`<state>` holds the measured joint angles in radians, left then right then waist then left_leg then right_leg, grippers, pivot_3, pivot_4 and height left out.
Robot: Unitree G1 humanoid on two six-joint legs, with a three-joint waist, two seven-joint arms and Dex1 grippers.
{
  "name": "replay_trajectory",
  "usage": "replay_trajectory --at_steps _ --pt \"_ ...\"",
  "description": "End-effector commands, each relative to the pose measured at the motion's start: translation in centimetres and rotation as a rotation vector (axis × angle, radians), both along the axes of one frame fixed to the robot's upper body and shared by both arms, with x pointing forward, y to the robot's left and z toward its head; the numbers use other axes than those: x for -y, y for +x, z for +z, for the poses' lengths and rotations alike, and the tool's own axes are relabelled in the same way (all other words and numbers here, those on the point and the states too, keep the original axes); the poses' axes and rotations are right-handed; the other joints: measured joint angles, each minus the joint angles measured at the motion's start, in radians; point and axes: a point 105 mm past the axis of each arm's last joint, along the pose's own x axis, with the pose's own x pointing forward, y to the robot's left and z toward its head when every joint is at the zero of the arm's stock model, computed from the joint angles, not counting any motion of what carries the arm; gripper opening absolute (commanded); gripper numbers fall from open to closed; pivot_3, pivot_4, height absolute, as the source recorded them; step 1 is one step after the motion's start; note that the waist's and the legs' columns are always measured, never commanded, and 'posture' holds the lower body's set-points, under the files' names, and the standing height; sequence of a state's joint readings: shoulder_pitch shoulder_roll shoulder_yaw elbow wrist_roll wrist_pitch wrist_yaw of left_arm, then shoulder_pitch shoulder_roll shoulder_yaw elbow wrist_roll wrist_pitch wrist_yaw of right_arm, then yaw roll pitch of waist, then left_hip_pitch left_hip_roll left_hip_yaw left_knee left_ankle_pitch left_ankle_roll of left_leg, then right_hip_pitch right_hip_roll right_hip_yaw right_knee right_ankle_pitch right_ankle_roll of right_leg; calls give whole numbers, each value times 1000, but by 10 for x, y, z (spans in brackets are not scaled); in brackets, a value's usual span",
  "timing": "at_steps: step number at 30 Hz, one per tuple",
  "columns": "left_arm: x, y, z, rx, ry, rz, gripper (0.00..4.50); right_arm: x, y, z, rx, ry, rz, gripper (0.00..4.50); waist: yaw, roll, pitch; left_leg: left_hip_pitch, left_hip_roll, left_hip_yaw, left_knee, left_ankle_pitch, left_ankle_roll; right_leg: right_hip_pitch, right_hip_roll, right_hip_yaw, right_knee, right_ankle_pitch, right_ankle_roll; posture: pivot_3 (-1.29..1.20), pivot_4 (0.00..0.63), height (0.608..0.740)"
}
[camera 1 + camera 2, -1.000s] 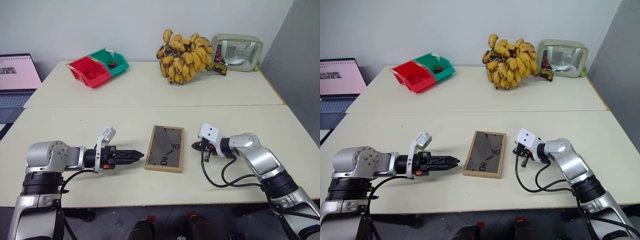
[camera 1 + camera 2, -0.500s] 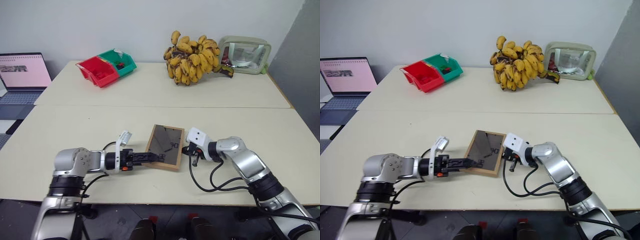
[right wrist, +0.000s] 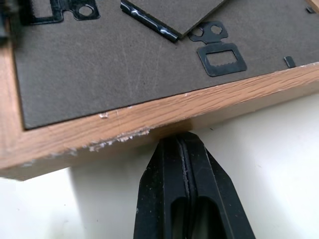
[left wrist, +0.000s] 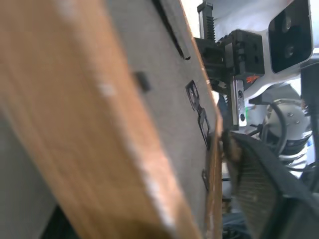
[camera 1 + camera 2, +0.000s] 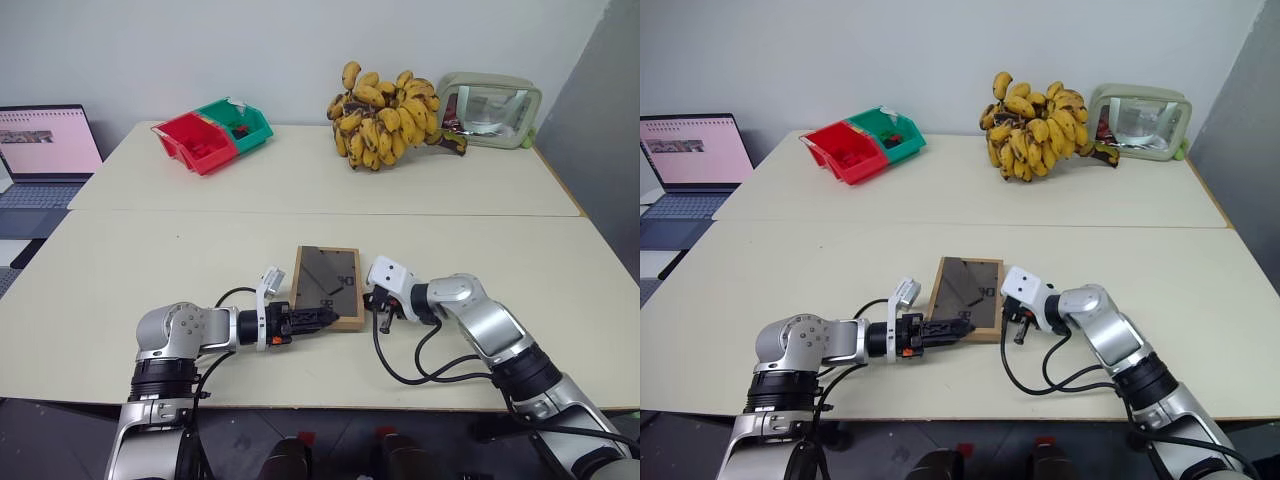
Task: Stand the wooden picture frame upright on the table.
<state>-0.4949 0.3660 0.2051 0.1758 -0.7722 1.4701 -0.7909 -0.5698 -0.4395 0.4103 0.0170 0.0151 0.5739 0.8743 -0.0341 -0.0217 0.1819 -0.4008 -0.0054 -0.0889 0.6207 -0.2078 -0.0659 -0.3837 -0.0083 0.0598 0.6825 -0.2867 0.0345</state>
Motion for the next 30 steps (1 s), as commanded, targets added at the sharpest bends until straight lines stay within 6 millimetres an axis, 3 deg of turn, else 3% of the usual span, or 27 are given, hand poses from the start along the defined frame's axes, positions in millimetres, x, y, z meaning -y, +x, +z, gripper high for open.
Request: replay_trajectory --at_steps 1,4,9,11,13,16,19,22,24,30 --pt "2 3 14 27 -47 8 1862 14 3 6 27 3 -31 0 0 0 0 0 0 0 0 0 0 0 0 0 0 0 0 0 150 740" --pt "6 1 20 34 -80 11 1367 26 3 3 25 -12 -57 0 2 0 0 0 0 0 0 0 0 0 0 0 0 0 0 0 150 740" --pt "10 -3 28 50 -103 15 1370 51 12 10 62 -38 -116 0 2 0 0 -1 0 0 1 0 0 0 0 0 0 0 0 0 150 740" --pt "11 -2 30 69 -91 31 1370 61 19 20 93 -39 -141 0 2 0 0 -1 0 0 1 0 0 0 0 0 0 0 0 0 150 740" --pt "11 3 45 127 -105 47 1370 72 28 45 121 -2 -174 0 1 -1 1 -1 0 0 1 0 0 0 0 0 0 0 0 0 150 740" --pt "13 8 72 279 -100 47 1370 77 33 98 81 171 -169 485 -1 -2 4 -1 0 1 1 0 0 -1 0 0 0 0 0 0 150 740" --pt "14 9 82 360 -83 41 1370 74 31 126 73 271 -134 1182 -6 -2 4 -2 0 2 1 0 0 -2 3 1 0 0 0 0 150 740" --pt "16 10 89 508 3 22 1370 63 20 167 28 451 -45 1944 -9 -2 4 -1 0 1 -1 -1 -1 -1 4 1 -1 0 0 0 150 740" --pt "18 10 91 576 33 6 1370 56 18 180 26 493 -5 2407 -9 -2 4 -1 0 2 -2 -1 -1 -2 4 2 -1 0 0 0 150 740" --pt "25 7 94 731 112 -54 1370 32 17 191 20 550 74 3800 -7 -2 4 -2 0 3 -1 -1 -1 -3 3 3 -2 0 0 0 150 740"
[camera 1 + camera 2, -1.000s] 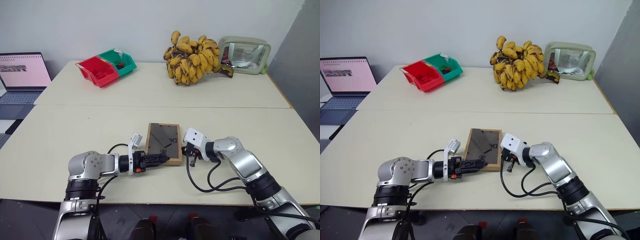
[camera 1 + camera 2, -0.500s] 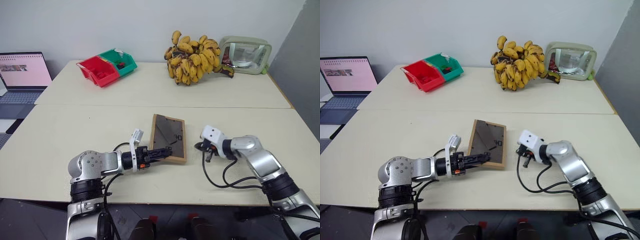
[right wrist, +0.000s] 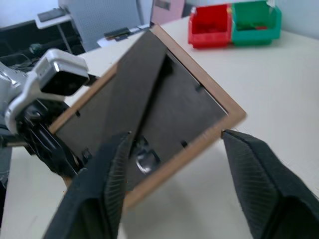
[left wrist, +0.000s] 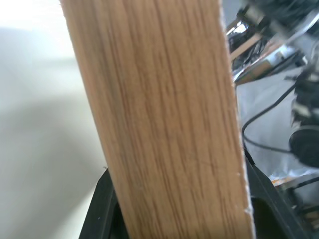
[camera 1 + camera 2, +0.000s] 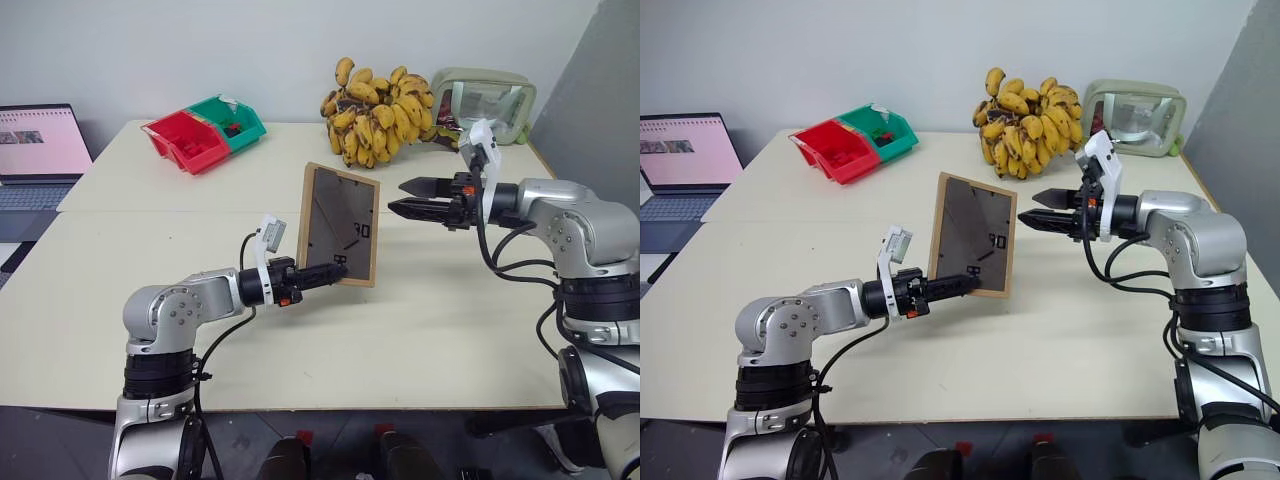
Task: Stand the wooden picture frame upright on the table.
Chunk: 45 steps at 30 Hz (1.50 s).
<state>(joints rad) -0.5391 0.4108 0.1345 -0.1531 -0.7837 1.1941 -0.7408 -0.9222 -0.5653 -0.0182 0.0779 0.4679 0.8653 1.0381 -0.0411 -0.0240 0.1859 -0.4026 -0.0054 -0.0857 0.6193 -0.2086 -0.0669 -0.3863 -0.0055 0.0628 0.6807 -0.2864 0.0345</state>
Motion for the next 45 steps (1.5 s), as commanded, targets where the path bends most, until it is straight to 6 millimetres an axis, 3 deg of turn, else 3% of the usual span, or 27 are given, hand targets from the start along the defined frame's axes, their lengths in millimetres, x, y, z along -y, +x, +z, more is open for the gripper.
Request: replay_trajectory --at_steps 1,4,9,15,19,27,31,35,39,41,45 --pt "6 -6 18 160 25 -58 1370 -16 -5 20 46 59 73 3921 -1 0 0 0 0 0 0 0 0 0 0 0 0 0 0 0 150 740" --pt "5 -6 19 178 36 -70 1370 -29 -6 18 48 51 108 4452 -1 0 0 0 0 1 0 0 0 -1 0 1 0 0 0 0 150 740" --pt "6 -7 24 190 39 -85 1370 -46 -1 11 47 38 134 4452 -3 0 0 0 1 1 0 0 1 -2 0 1 0 0 0 0 150 740" --pt "5 -10 25 184 38 -100 1370 -72 -22 9 16 79 270 4452 -5 0 0 -2 2 0 0 -1 1 -3 0 0 0 0 0 0 150 740" --pt "6 -11 26 178 31 -105 1370 -75 -38 7 -24 100 344 4452 -5 0 0 -3 2 -1 0 -1 1 -3 0 -1 0 0 0 0 150 740" --pt "1 -15 31 149 -2 -112 1370 -51 -58 7 -107 108 377 4452 -5 0 0 -3 2 -2 1 -1 1 -3 0 -1 0 0 0 0 150 740" --pt "0 -18 32 125 -22 -133 1370 -35 -51 1 -106 79 288 4452 -6 0 0 -3 1 -2 1 -1 2 -3 0 -2 0 0 0 0 150 740" --pt "-1 -22 35 98 -49 -156 1370 -2 -33 -6 -73 34 119 4452 -6 0 0 -4 1 -2 1 -1 2 -3 0 -2 0 0 0 0 150 740" --pt "-12 -26 38 16 -98 -163 1370 34 -30 -14 29 -77 12 4452 -3 0 0 -4 0 -1 1 -1 2 -3 0 -2 0 0 0 0 150 740" --pt "-18 -30 40 -27 -115 -176 1370 45 -31 -24 132 -198 2 4452 -3 0 0 -5 0 -1 2 -1 2 -3 0 -2 0 0 1 0 150 740" --pt "-36 -41 38 -168 -150 -201 1370 67 -30 -70 431 -505 48 4452 -7 0 0 -5 0 -1 2 -2 3 -3 1 -2 0 -3 6 0 150 740"
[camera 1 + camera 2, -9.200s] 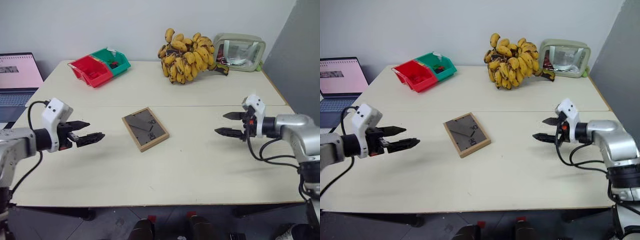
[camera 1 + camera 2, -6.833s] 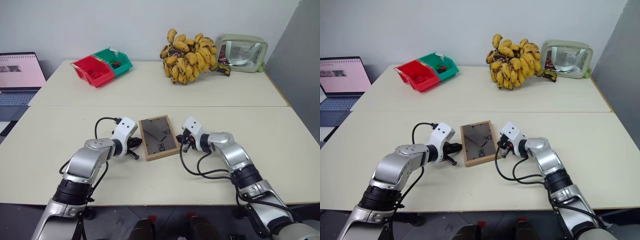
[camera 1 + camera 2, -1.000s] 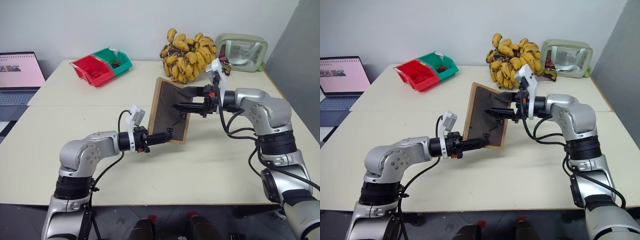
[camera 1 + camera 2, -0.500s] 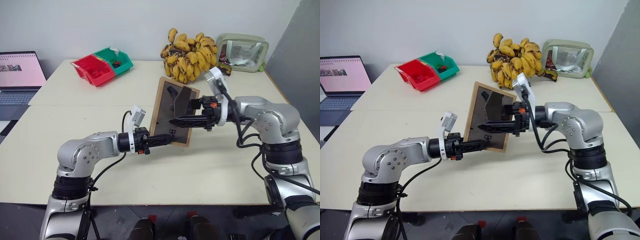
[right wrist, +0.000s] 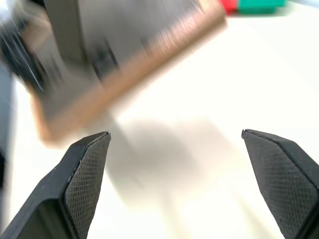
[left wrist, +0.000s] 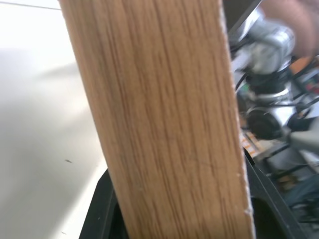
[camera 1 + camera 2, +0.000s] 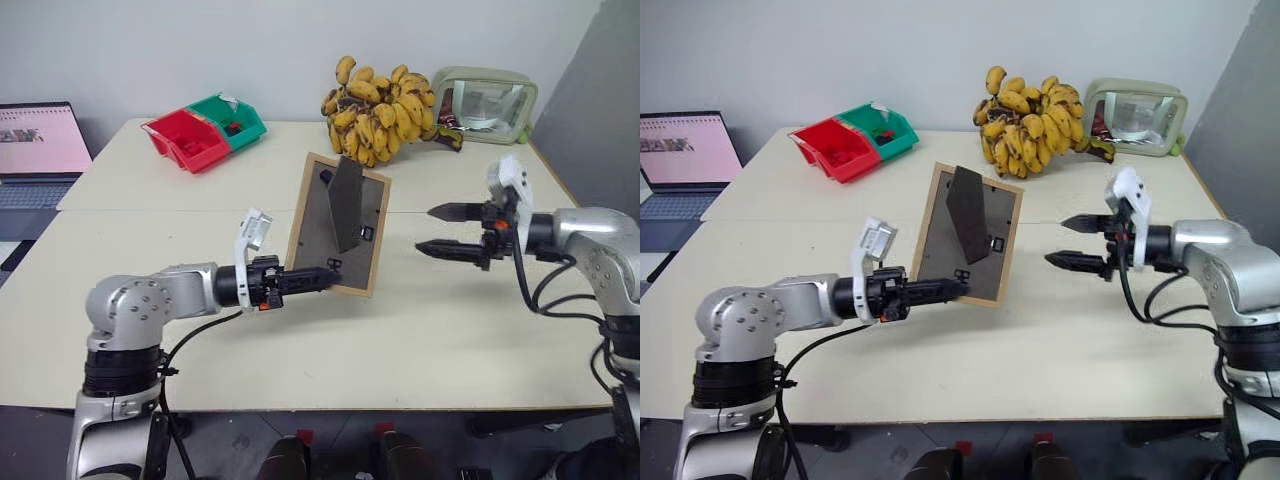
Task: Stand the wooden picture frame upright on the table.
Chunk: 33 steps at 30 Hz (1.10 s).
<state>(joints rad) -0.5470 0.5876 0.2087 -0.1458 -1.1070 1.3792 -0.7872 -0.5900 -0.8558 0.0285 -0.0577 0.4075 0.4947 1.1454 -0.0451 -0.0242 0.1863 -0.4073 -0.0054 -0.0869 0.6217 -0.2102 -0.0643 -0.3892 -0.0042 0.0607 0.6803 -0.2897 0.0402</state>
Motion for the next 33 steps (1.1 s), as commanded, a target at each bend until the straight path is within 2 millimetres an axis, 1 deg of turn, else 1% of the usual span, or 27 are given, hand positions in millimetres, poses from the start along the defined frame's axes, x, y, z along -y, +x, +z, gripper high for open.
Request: replay_trajectory --at_steps 1,3,4,5,8,11,14,16,19,22,24,29,32,33 --pt "-17 -10 14 -87 -74 -30 1370 6 9 -16 415 -232 69 4452 -7 0 0 0 0 0 0 0 0 0 0 0 0 0 0 0 150 740" --pt "-22 -9 18 -147 -109 -37 1370 1 19 -8 738 -299 66 4452 -16 0 0 1 0 2 1 0 0 0 0 2 1 0 0 0 150 740" --pt "-22 -8 20 -167 -125 -44 1370 -4 18 -3 881 -316 91 4452 -17 1 1 2 1 4 1 0 0 0 0 3 2 0 0 0 150 740" --pt "-22 -8 22 -182 -138 -53 1370 -9 15 -1 982 -312 131 4452 -17 1 1 2 1 4 2 0 0 0 0 4 2 0 0 0 150 740" --pt "-16 -15 21 -203 -124 -97 1370 -21 11 7 1203 -274 182 4452 -14 1 1 2 1 4 3 0 0 0 1 4 2 0 0 0 150 740" --pt "-14 -19 20 -232 -125 -117 1370 -31 9 13 1341 -225 206 4452 -11 1 1 2 2 3 3 0 -1 1 0 5 2 3 -4 0 150 740" --pt "-10 -25 21 -244 -132 -141 1370 -40 10 7 1398 -239 255 4452 -9 0 1 2 1 3 3 2 -3 1 -1 5 2 3 -4 0 150 740" --pt "-5 -29 19 -256 -136 -151 1370 -44 14 5 1419 -241 250 4452 -9 1 1 3 1 2 3 2 -4 1 -1 5 3 3 -4 0 150 740" --pt "0 -35 17 -282 -150 -159 1370 -56 13 6 1478 -203 265 4452 -8 1 1 3 1 2 3 2 -4 1 -2 6 3 3 -5 0 150 740" --pt "4 -35 18 -291 -163 -151 1370 -71 6 10 1528 -125 305 4452 -10 0 1 3 0 3 3 2 -4 1 -2 7 3 3 -5 0 150 740" --pt "5 -34 18 -289 -167 -148 1370 -77 3 10 1549 -104 335 4452 -11 1 1 4 -1 4 3 2 -4 1 -1 7 4 3 -5 0 150 740" --pt "7 -33 18 -289 -172 -145 1370 -86 0 6 1565 -82 372 4452 -11 0 1 4 -2 4 3 2 -3 1 -1 8 4 3 -5 0 150 740" --pt "8 -35 13 -302 -167 -141 1370 -89 -1 6 1568 -71 387 3947 -11 0 1 4 -2 4 3 2 -3 1 -1 8 4 3 -5 0 150 740" --pt "8 -36 12 -303 -167 -141 1370 -90 -2 6 1570 -71 395 3688 -11 0 1 5 -2 4 3 1 -2 1 -1 8 4 3 -5 0 150 740"
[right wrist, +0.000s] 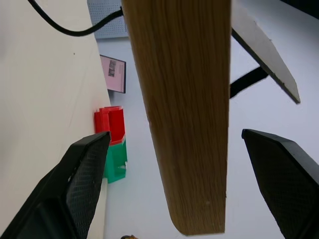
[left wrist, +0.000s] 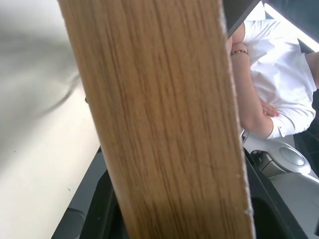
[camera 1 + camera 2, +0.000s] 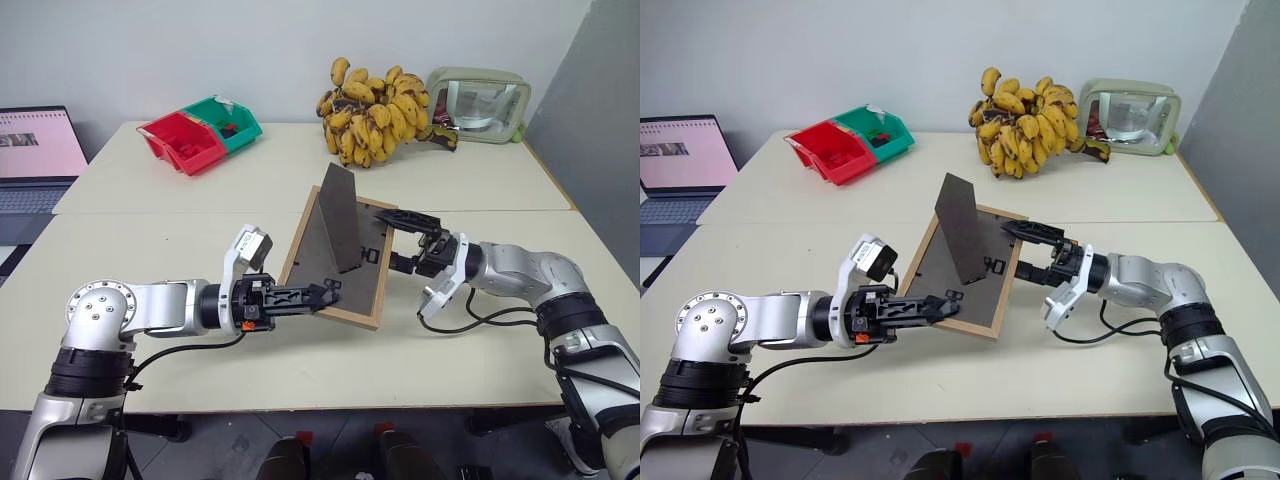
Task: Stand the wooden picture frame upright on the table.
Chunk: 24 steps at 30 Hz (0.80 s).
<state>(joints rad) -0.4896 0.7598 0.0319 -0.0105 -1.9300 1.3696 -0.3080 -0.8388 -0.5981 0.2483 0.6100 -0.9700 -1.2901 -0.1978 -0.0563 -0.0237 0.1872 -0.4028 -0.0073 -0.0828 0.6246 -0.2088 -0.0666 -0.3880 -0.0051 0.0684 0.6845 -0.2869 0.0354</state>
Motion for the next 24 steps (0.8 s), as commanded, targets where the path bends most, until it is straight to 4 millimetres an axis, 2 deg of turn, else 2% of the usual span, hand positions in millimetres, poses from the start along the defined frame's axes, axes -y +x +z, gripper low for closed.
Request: replay_trajectory --at_steps 1,10,14,16,17,18,21,24 --pt "2 -9 10 35 -46 -29 1370 -4 -4 15 55 20 37 3426 0 0 0 0 0 0 0 -1 1 0 0 0 0 0 0 0 150 740" --pt "5 -13 7 35 -47 -36 1370 -5 -2 16 54 23 39 1498 0 0 0 0 0 0 0 -1 2 0 0 0 1 0 0 0 150 740" --pt "6 -13 9 54 -47 -22 1370 -2 -1 16 51 20 36 1366 0 0 0 1 0 0 0 -1 2 0 0 0 1 0 0 0 150 740" --pt "2 -9 9 42 -59 -6 2093 -2 -1 18 53 24 36 1362 0 0 0 1 0 0 0 -1 2 0 0 1 1 0 0 0 150 740" --pt "0 -7 10 38 -64 -1 2144 -1 -1 19 54 26 37 1354 0 0 0 1 0 0 0 -1 2 0 0 0 1 0 0 0 150 740" --pt "-2 -4 11 38 -62 14 2471 -1 -1 19 53 29 36 1287 0 0 0 1 0 0 0 -1 2 1 0 0 2 0 0 0 150 740" --pt "-8 6 16 50 -54 69 2897 1 2 20 46 36 26 1287 -1 0 0 1 0 0 0 -1 2 0 1 1 2 0 0 0 150 740" --pt "-14 7 22 81 -37 88 3552 8 4 15 20 32 10 1287 -1 0 0 1 0 0 0 -1 2 0 1 0 3 0 0 0 150 740"
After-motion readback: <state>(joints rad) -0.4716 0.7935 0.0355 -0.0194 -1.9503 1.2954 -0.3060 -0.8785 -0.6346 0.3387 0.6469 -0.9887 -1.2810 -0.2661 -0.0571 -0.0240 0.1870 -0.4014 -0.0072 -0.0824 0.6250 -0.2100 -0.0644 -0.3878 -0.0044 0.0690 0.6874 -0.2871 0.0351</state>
